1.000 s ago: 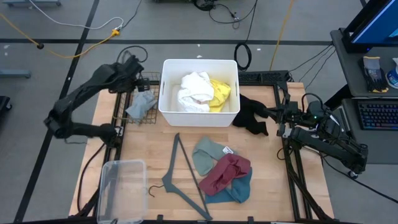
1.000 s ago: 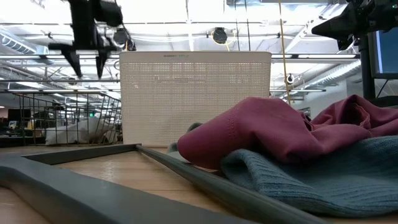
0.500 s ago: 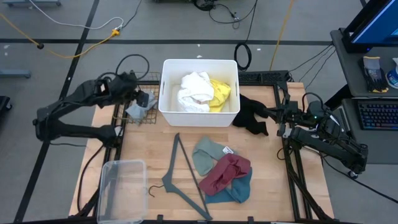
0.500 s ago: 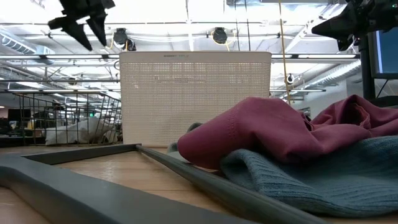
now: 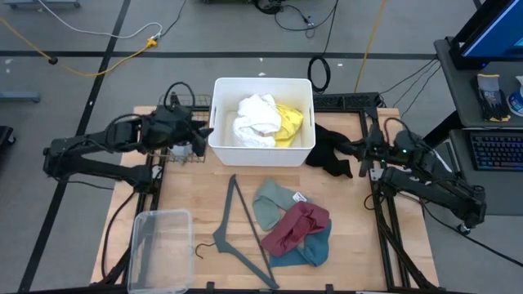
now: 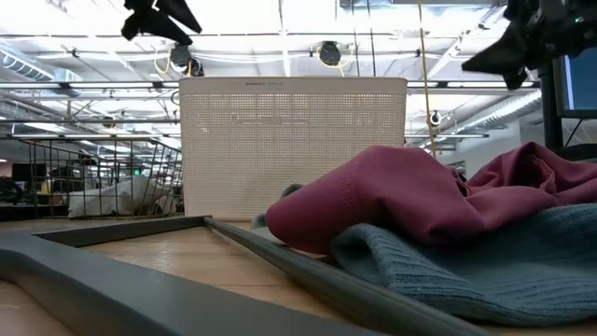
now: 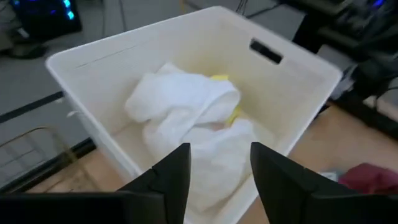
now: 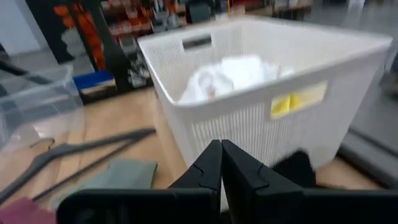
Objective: Pick & Place Cloths
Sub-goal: Put the black pants into the gold wire basket
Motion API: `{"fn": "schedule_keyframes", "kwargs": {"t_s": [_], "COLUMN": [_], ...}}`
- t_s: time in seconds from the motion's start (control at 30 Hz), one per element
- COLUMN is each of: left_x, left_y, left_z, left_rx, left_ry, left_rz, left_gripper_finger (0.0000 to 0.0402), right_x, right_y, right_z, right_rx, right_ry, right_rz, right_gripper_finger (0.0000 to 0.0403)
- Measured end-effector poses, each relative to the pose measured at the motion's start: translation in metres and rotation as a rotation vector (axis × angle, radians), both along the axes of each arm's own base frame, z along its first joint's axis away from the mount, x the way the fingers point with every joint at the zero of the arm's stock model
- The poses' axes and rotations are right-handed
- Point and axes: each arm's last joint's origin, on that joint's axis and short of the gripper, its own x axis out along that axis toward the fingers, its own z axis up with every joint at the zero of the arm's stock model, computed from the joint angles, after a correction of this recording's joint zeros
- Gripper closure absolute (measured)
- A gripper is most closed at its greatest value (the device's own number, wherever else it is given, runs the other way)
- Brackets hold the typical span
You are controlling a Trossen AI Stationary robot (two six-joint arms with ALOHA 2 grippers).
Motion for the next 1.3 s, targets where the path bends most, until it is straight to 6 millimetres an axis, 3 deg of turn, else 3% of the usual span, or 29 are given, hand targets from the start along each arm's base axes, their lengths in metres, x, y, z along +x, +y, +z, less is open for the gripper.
{"fn": "schedule_keyframes", "kwargs": {"t_s": [0.33,0.8,0.97,1.3], "left_x": [-0.011,-0.016,-0.016,-0.016], "left_y": [-0.016,-0.02,-0.019,-0.019], "left_z": [-0.044,-0.05,-0.05,-0.05], "left_rx": [-0.043,-0.027,-0.026,-0.025], "left_ry": [-0.222,-0.275,-0.275,-0.275], "left_rz": [-0.064,-0.069,-0.067,-0.062], "left_gripper_finger": [0.0249,0.0249,0.0249,0.0249], "right_x": [0.018,0.033,0.036,0.045], "right_y": [-0.01,-0.023,-0.024,-0.032], "right_z": [-0.021,-0.04,-0.042,-0.035], "right_rx": [0.193,0.298,0.29,0.132], "right_ry": [0.215,0.392,0.419,0.374], "right_rz": [-0.02,-0.176,-0.176,-0.207], "right_gripper_finger": [0.0398,0.0393,0.0347,0.0208]}}
